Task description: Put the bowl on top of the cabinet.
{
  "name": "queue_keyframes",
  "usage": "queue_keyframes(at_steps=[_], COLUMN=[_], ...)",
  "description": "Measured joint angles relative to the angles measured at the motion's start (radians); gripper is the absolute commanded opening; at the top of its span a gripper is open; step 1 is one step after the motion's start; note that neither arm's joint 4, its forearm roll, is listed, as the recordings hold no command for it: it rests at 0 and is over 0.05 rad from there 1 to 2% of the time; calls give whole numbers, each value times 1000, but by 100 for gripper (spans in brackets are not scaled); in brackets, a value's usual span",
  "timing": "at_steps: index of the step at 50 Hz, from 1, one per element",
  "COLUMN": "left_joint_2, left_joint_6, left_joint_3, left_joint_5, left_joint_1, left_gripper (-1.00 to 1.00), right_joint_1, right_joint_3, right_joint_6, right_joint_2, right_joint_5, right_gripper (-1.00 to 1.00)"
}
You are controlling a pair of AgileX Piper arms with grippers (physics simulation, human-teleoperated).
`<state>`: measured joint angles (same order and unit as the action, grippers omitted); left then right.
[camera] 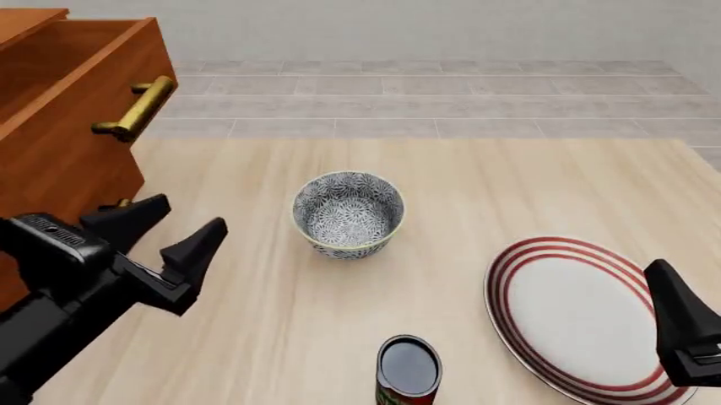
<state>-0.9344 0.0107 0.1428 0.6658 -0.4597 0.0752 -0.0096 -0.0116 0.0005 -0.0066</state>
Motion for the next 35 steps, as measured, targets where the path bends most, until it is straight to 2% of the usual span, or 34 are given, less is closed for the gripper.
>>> queue_keyframes(at_steps=[23,35], left_joint_2=[-115,-135], left_joint_6=[-11,-54], left_joint_3=[164,233], left_joint_5=[-88,-150], left_joint_1=[-37,-52], left_gripper=[100,100], right_joint_1=[-4,-5], right_joint_3=[4,5], right_joint_6=[5,8], right_joint_2=[0,0], right_joint_5=[0,0], right_gripper=[100,100])
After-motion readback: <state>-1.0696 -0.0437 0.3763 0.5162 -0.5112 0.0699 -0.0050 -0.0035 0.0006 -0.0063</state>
